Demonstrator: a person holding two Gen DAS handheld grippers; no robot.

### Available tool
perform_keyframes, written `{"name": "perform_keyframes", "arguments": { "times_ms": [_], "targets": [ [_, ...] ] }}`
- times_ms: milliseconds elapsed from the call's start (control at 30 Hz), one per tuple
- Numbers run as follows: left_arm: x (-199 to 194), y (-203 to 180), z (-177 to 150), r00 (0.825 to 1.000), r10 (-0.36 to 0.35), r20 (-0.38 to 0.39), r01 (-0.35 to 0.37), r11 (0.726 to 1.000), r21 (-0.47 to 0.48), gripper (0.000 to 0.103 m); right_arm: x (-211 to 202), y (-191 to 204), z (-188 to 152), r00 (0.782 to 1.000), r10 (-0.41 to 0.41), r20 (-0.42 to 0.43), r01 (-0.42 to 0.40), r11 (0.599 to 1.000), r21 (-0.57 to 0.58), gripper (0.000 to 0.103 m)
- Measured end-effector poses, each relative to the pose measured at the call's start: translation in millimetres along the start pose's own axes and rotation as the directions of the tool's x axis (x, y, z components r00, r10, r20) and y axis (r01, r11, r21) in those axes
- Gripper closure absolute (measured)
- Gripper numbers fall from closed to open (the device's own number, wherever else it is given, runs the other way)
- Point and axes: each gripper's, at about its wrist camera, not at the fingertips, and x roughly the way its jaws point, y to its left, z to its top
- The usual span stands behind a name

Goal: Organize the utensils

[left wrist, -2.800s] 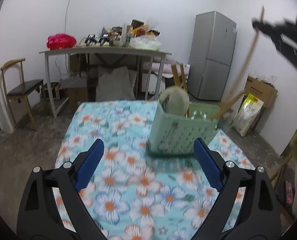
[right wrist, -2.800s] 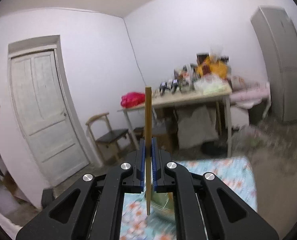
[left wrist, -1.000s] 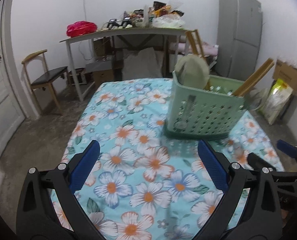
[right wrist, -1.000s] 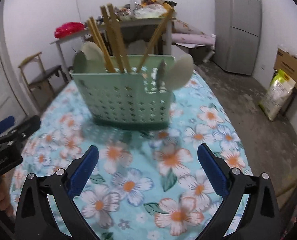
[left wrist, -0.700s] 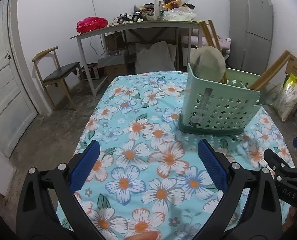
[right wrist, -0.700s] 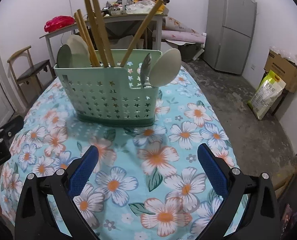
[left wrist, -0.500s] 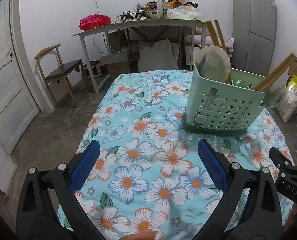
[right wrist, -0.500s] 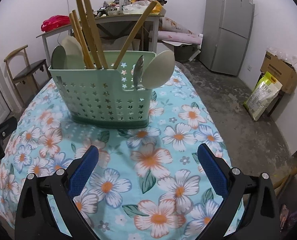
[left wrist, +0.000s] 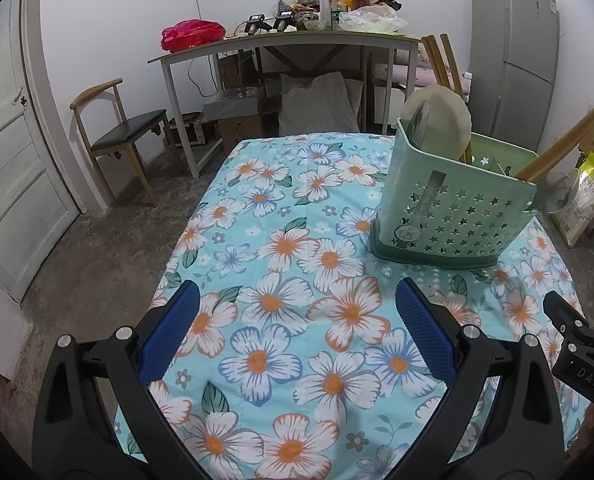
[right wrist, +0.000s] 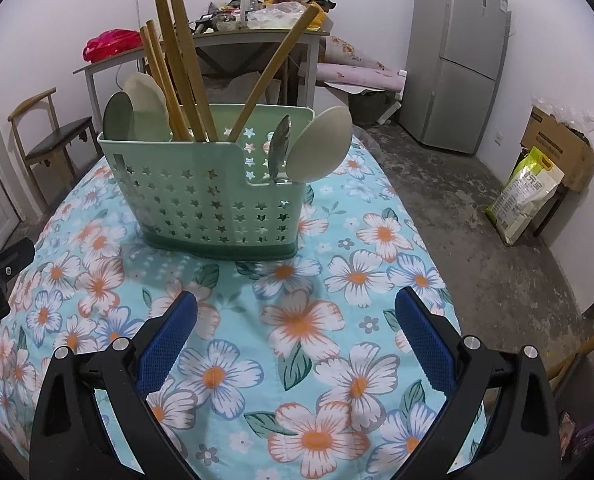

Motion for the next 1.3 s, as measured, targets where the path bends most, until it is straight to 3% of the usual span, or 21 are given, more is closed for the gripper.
{"name": "perform_keyframes", "arguments": {
  "times_ms": [1300],
  "targets": [
    [4.8, 2.5, -2.6, 1.0, -0.006, -0.022, 0.006, 1.0, -0.001, 0.008, -1.0, 1.0, 1.4, 1.0, 0.005, -0.003, -0.005, 1.0, 0.0, 0.007]
  ]
}}
